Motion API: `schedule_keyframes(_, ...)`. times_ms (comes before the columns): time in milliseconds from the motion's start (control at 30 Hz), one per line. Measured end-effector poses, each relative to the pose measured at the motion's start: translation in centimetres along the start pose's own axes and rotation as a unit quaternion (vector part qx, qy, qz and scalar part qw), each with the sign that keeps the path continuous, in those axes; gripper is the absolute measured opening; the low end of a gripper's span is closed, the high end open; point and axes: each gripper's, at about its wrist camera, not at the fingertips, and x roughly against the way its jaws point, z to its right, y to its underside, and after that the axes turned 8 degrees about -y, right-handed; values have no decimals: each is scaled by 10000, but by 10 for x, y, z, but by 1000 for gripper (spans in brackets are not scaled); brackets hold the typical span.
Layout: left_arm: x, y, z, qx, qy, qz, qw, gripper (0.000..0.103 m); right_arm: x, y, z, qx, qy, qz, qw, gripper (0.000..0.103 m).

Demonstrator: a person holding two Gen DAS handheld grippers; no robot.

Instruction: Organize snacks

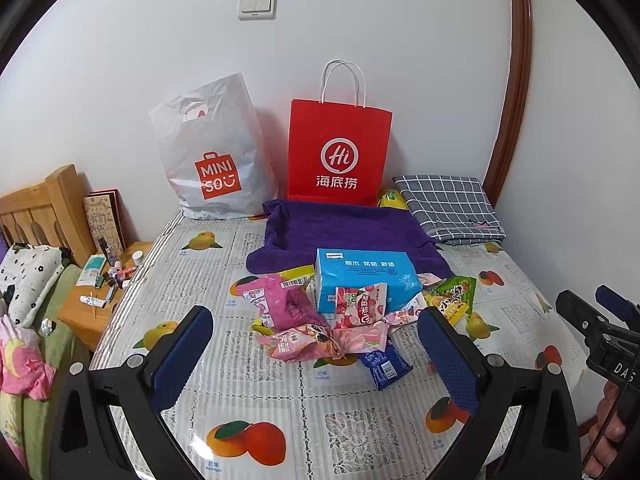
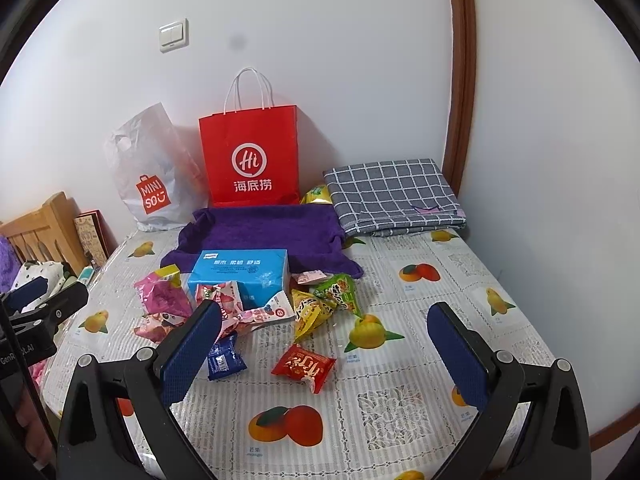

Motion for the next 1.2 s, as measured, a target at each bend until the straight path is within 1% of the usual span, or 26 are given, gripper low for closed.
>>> schedule_keyframes(1200, 2, -1, 1, -20, 60, 10, 10000, 103, 3, 1, 2, -48, -33, 39, 10000, 101)
